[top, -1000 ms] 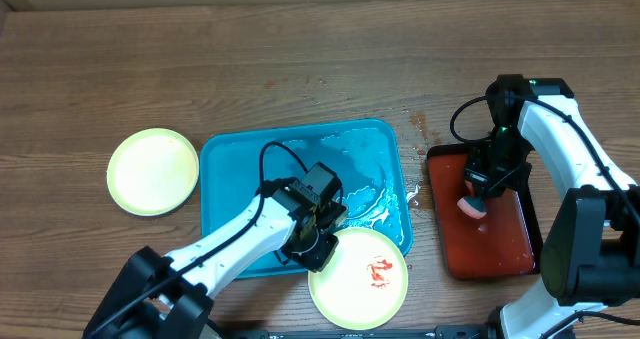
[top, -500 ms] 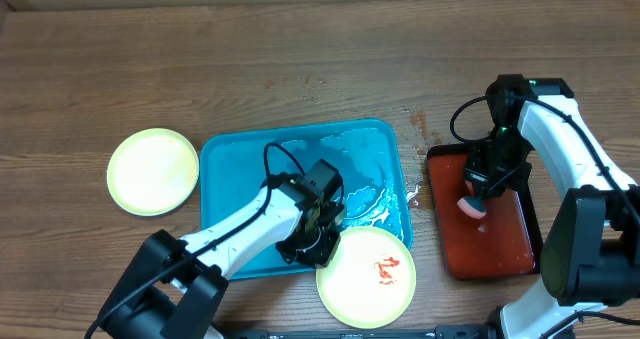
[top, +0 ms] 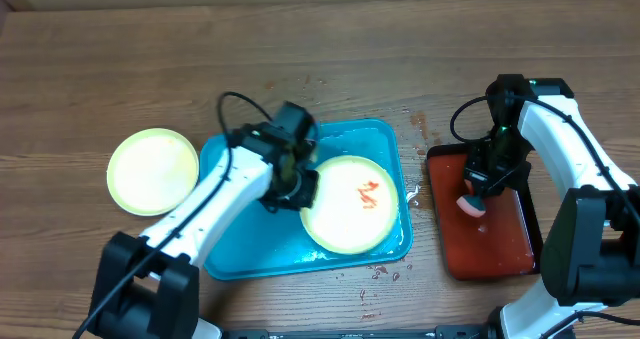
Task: Clean dirty plates on tray and stack at the side
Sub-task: 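Grip the second yellow plate rim with the left gripper and pull it up, then carry the sponge with the right gripper onto the second yellow plate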
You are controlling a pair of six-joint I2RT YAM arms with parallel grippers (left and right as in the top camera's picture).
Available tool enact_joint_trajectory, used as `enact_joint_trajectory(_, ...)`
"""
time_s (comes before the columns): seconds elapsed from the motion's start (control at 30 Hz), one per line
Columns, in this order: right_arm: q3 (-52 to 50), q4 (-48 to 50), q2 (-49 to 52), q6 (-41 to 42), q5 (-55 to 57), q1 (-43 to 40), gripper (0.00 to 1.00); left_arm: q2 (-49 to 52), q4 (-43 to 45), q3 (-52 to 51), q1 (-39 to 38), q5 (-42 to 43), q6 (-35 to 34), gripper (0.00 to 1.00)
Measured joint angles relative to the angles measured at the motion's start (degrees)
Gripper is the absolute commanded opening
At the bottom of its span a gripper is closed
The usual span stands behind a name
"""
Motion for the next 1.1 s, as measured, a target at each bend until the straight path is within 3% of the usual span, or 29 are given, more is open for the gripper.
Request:
enact_joint_trajectory(0.27,0.0,3.74,0.0,-4.52,-3.78,1.29,0.04,7.5,0.15,0.0,11.04,0.72,3.37,0.04)
enact_joint_trajectory(0.43,0.0,10.45,0.0,-8.37,-4.22,11.85,0.04,14.03,-0.17,0.37,9.27,2.62,7.21,0.04)
enact_joint_trajectory(0.67,0.07,20.81,0.0,-10.14,-5.03,27.82,0.04,14.53,1.22,0.92,6.45,3.61,7.54,0.04)
enact_joint_trajectory(0.87,0.07,22.32,0.0,-12.61,-5.68,33.97,0.04,14.6,1.27,0.92,6.49,4.04,7.13,0.04)
enact_joint_trajectory(1.1,0.07,24.02,0.0,-4.11,-8.66,35.87,0.04,14.62,1.38,0.92,6.51,4.24,6.69,0.04)
